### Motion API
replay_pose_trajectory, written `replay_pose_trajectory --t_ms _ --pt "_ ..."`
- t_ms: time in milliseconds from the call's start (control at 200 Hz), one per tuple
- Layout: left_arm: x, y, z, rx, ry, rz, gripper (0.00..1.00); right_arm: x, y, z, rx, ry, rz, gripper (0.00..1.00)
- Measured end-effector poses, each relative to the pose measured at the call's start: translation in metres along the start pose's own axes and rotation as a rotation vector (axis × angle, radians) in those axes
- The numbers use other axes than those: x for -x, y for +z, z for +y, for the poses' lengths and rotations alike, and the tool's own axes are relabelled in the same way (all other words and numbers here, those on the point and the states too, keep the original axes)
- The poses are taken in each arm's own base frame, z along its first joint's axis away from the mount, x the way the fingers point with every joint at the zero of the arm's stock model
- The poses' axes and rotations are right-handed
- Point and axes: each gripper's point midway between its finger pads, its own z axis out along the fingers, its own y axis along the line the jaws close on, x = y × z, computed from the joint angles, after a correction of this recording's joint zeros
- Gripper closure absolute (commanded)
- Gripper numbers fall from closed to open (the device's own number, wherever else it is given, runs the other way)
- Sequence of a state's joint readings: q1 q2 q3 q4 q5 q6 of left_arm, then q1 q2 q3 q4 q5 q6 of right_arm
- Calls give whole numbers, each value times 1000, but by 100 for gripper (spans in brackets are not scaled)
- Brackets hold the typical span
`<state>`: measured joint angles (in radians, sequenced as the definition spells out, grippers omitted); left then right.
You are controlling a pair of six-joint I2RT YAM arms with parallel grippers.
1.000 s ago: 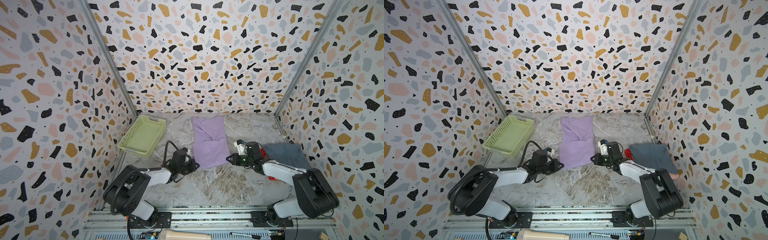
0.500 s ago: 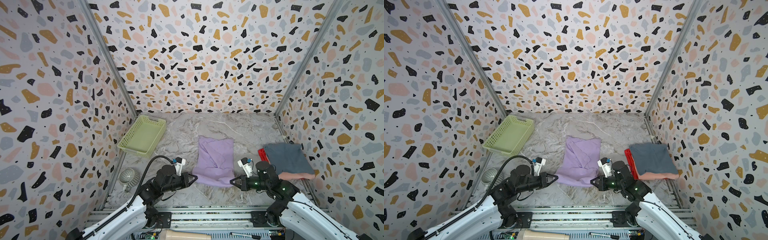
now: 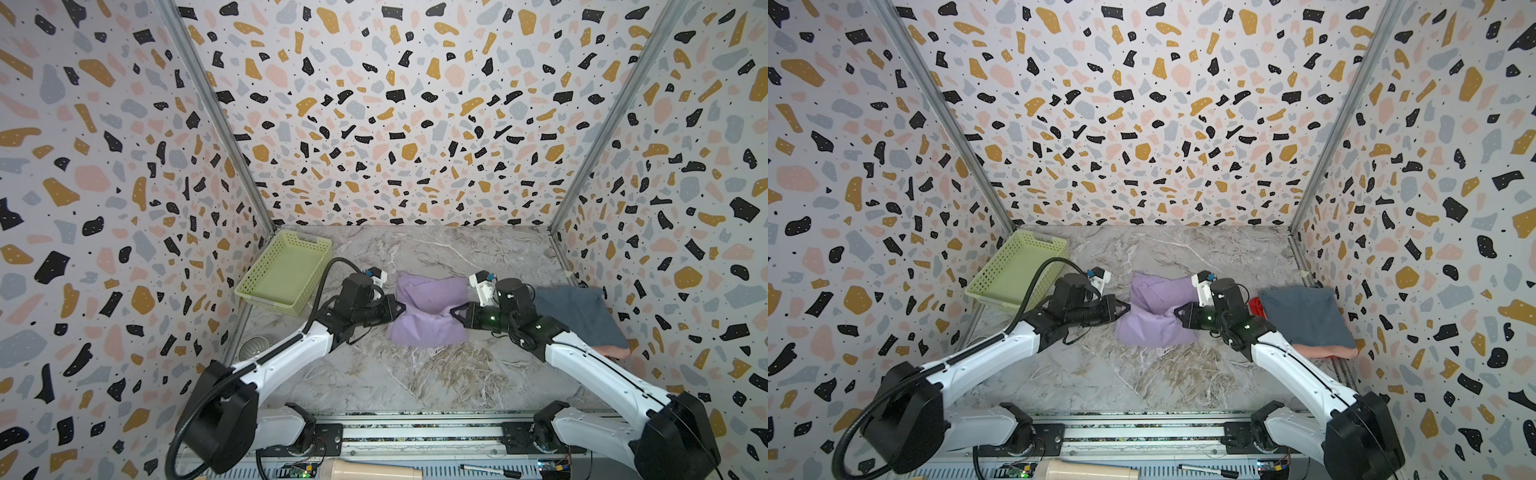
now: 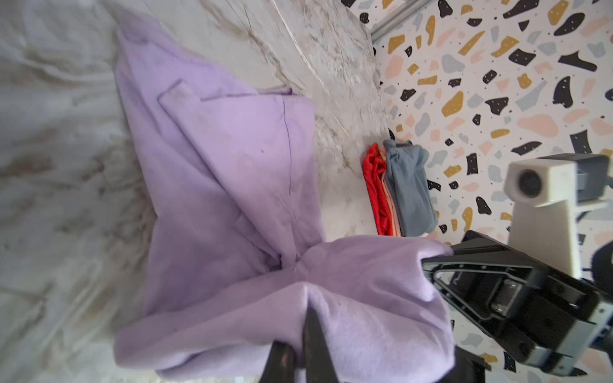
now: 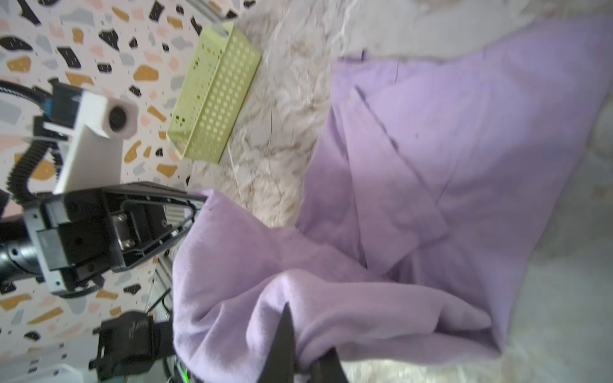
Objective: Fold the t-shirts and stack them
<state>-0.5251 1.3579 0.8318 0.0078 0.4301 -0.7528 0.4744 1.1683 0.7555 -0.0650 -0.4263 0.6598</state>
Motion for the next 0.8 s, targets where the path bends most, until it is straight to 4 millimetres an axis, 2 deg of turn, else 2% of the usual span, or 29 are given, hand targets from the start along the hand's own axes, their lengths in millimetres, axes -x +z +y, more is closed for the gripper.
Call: replay_pose_trajectory --t_ms 115,210,280,360,451,521,591,681,801 --pt "41 26 4 -14 22 -16 100 39 15 -25 -35 23 -61 98" --pt "69 55 13 -28 24 -6 100 55 36 -58 -78 66 -66 97" --pt "85 81 29 -26 13 10 100 65 57 -85 -102 99 -52 95" --pt "100 112 58 -10 -16 29 100 75 84 -113 -119 134 -28 94" --pt "111 136 91 15 -64 36 99 90 115 -143 -126 156 -20 95" --pt "119 146 110 22 -104 36 97 98 132 -162 -127 174 -23 97" --pt "131 154 120 18 -124 28 94 105 138 -176 -128 195 -39 96" --pt "147 158 120 -3 -123 10 93 113 137 -184 -121 214 -59 97" --pt "154 158 113 -24 -108 -1 93 121 135 -182 -107 205 -80 96"
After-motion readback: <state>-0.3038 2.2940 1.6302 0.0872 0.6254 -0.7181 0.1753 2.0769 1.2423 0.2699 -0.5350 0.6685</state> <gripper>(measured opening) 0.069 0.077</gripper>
